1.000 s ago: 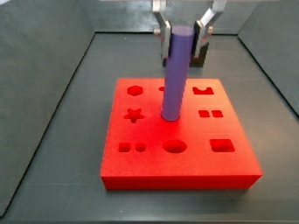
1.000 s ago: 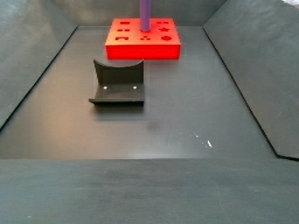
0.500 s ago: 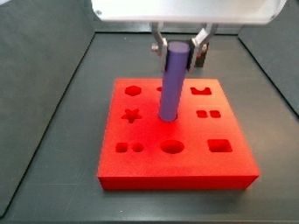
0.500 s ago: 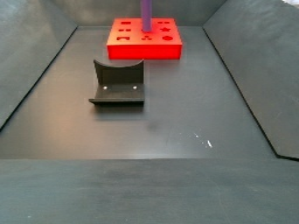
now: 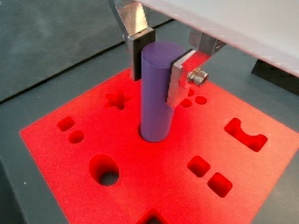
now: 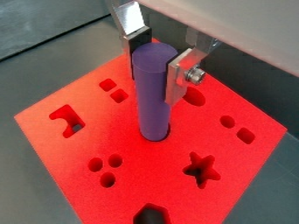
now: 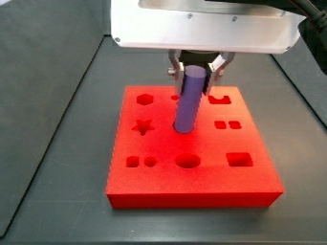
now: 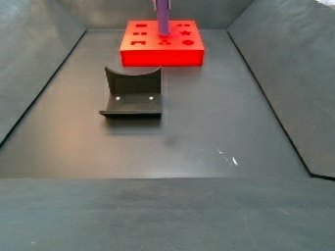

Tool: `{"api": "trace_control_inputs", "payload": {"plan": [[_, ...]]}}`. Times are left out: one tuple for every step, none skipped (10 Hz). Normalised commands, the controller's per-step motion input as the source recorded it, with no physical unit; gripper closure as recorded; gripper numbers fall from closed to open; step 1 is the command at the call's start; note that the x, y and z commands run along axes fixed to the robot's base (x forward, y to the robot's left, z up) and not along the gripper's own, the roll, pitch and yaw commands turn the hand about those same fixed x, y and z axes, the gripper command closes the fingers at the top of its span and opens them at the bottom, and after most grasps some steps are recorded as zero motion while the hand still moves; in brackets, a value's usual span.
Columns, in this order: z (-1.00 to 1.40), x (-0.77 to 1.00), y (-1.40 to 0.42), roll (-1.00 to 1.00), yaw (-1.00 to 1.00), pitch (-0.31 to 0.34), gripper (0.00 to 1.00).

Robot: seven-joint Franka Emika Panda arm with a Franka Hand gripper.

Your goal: Insert the round object.

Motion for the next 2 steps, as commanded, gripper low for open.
{"api": "trace_control_inputs", "payload": {"plan": [[0.00, 0.00, 0.00, 0.00, 0.00, 0.037, 1.00], [0.00, 0.00, 0.00, 0.00, 0.00, 0.000, 1.00]]}}
